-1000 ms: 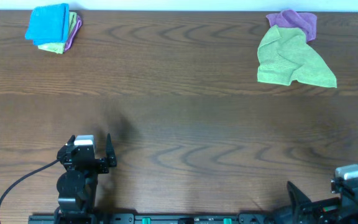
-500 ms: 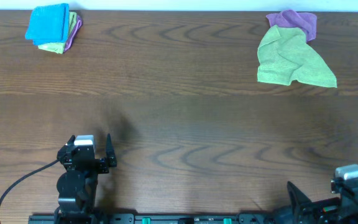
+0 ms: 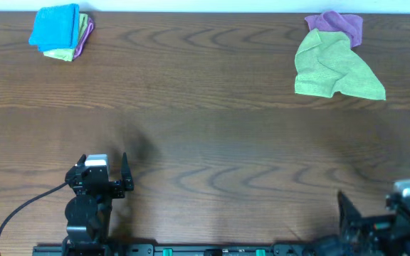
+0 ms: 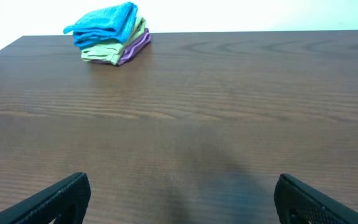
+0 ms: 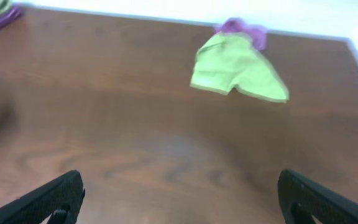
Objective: Fold the cloth
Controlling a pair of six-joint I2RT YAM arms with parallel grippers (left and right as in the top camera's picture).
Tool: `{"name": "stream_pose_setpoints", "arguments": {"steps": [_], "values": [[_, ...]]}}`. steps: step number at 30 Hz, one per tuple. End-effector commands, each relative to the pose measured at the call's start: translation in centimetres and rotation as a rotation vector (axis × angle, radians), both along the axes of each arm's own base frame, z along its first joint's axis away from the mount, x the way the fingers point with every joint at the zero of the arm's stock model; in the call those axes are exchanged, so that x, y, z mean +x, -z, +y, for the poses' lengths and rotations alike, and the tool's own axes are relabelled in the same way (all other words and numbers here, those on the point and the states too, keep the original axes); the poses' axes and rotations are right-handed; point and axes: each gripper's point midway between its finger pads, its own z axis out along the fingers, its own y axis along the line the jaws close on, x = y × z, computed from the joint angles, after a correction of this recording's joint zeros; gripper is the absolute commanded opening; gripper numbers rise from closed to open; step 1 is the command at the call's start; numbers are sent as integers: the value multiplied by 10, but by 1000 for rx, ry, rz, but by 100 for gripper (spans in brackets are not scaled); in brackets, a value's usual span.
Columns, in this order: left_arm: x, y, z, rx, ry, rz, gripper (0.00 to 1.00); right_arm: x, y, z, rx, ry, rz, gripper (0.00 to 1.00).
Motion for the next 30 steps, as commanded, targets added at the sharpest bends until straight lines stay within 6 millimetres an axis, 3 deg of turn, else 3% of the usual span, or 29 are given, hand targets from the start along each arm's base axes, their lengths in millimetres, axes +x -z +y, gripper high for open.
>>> {"name": "stream_pose_setpoints", "arguments": {"steps": [1, 6, 9, 15, 30], "values": [[0, 10, 1, -4, -8, 16, 95, 15, 10, -12, -88, 71, -15, 99], [0, 10, 1, -4, -8, 16, 96, 46, 43, -8, -102, 68, -22, 99], [0, 10, 1, -4, -8, 17, 96, 59, 83, -7, -102, 68, -19, 99], [0, 10, 1, -4, -8, 16, 95, 59, 152, -5, -72, 73, -4, 99], [0, 10, 1, -4, -7, 16, 96, 57, 220, -5, -81, 69, 49, 99]]}}
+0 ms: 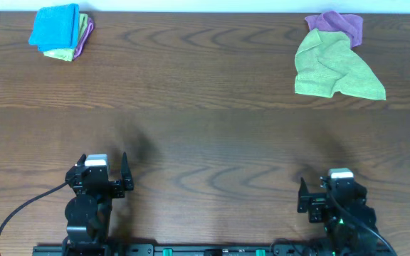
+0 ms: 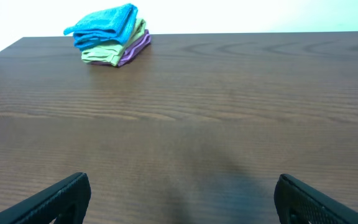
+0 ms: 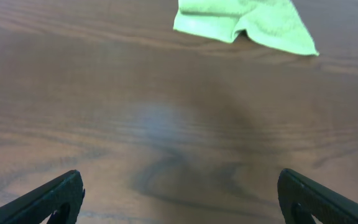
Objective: Fold the cloth
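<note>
A crumpled green cloth [image 1: 337, 70] lies at the far right of the table, partly over a purple cloth [image 1: 339, 25]. The right wrist view catches the green cloth's [image 3: 248, 18] near edge at the top. My right gripper [image 1: 331, 186] stands open near the front edge, well short of the cloth, with nothing between its fingers [image 3: 48, 199]. At the front left, my left gripper [image 1: 104, 162] is open and empty too, its fingertips [image 2: 61, 196] low over bare wood.
A stack of folded cloths [image 1: 60, 32], blue on top of green and purple, sits at the far left corner and shows in the left wrist view [image 2: 109, 34]. The brown wooden table [image 1: 205, 128] runs between the grippers and both piles.
My right arm was at the bottom right corner and now stands further left near the front edge. Its camera looks lower at the table. The left arm and the cloths have not moved.
</note>
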Controlling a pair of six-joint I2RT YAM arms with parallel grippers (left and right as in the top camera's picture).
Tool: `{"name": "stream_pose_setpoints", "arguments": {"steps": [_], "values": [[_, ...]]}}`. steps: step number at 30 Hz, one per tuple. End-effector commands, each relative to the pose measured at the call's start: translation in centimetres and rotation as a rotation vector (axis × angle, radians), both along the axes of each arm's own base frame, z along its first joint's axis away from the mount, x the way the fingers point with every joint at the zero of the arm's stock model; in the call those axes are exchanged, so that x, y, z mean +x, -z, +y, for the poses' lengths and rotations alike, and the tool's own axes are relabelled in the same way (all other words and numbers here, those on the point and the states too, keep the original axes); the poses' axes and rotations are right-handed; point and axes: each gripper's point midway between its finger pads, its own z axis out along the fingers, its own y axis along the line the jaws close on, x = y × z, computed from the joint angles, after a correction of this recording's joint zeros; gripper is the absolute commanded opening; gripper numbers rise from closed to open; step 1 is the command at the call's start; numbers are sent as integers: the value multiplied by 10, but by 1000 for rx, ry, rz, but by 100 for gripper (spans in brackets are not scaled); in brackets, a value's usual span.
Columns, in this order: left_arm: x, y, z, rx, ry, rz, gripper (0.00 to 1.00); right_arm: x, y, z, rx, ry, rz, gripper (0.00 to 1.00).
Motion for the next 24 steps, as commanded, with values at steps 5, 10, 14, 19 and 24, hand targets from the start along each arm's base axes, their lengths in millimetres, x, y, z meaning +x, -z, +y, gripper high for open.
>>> {"name": "stream_pose_setpoints", "arguments": {"steps": [5, 10, 14, 19, 24], "values": [[0, 11, 1, -3, -8, 21, 95, 1, 21, 0, 8, 5, 38, 99], [0, 11, 1, -3, -7, 21, 95, 2, 36, 1, 7, 2, 66, 99], [0, 11, 1, -3, -8, 20, 95, 3, 52, 12, 37, -47, 94, 99], [0, 11, 1, -3, -8, 20, 95, 4, 52, 15, 37, -65, 88, 99], [0, 11, 1, -3, -7, 21, 95, 4, 52, 15, 37, -65, 87, 99]]}}
